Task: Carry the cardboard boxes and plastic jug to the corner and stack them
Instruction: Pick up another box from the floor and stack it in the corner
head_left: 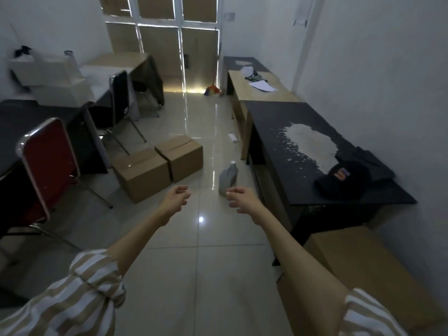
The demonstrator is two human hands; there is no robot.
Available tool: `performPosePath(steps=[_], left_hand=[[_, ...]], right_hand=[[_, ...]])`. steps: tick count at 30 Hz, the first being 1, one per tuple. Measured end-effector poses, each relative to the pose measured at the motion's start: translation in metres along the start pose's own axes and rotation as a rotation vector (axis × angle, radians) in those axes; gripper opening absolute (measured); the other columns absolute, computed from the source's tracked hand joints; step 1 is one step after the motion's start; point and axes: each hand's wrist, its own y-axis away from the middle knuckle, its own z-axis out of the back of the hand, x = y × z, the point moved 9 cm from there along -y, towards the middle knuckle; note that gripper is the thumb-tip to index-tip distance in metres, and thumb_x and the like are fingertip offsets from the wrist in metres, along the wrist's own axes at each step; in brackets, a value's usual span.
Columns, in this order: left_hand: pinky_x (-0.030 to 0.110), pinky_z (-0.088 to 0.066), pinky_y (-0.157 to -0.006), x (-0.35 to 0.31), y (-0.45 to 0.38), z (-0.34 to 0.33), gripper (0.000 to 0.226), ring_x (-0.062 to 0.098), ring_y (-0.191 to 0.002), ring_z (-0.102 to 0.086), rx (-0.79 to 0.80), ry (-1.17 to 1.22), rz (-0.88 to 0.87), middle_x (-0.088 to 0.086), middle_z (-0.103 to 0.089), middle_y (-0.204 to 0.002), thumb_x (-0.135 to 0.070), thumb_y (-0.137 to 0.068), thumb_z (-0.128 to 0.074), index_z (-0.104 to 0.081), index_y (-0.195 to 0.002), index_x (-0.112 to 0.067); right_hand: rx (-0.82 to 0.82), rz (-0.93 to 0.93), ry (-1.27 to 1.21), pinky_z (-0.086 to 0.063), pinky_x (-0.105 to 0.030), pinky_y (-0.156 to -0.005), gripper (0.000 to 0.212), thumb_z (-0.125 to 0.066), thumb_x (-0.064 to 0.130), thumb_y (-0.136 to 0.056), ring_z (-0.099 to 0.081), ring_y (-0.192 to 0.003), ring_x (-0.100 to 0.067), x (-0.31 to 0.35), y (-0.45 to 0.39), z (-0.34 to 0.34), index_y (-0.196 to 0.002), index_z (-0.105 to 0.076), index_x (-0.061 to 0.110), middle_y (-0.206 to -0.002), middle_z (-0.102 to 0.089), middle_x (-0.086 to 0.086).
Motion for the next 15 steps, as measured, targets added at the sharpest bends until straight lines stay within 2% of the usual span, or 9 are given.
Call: performPosePath(steps=[2,7,11,15], left_hand=[[0.022,-0.043,-0.067,-0.008,-0.031,0.032,0.040,0.013,-0.086,-0.051,-0.023,-0.003,-0.008,0.006,-0.051,-0.114,-0.022,-0.096,-0.050,-0.045,-0.134,-0.010],[0.021,-0.041,-0.065,-0.015,-0.118,0.096,0.043,0.013,-0.090,-0.050,-0.031,-0.016,0.006,0.002,-0.049,-0.120,-0.028,-0.096,-0.051,-0.045,-0.135,-0.013],[0.029,-0.043,-0.075,0.002,-0.194,0.138,0.045,0.018,-0.105,-0.047,-0.079,0.005,0.071,0.007,-0.048,-0.134,-0.030,-0.095,-0.053,-0.045,-0.135,-0.012],[0.035,-0.041,-0.084,0.013,-0.271,0.175,0.046,0.022,-0.113,-0.048,-0.118,0.042,0.147,0.008,-0.046,-0.139,-0.032,-0.095,-0.052,-0.045,-0.136,-0.013]], right_hand=[[0.022,0.020,0.016,-0.049,-0.029,-0.076,0.031,-0.054,0.022,-0.095,-0.061,-0.099,-0.022,0.026,-0.033,-0.027,-0.122,-0.059,0.010,-0.111,-0.060,-0.007],[0.034,0.037,0.023,-0.044,-0.026,-0.070,0.030,-0.056,0.024,-0.094,-0.061,-0.096,-0.020,0.075,-0.129,-0.077,-0.120,-0.061,0.011,-0.109,-0.061,-0.006],[0.055,0.036,0.054,-0.046,-0.025,-0.068,0.027,-0.056,0.027,-0.093,-0.062,-0.099,-0.021,0.099,-0.212,-0.108,-0.117,-0.061,0.015,-0.113,-0.062,-0.006],[0.099,0.036,0.089,-0.047,-0.024,-0.069,0.026,-0.055,0.026,-0.094,-0.060,-0.097,-0.020,0.131,-0.303,-0.135,-0.117,-0.061,0.014,-0.112,-0.061,-0.004]])
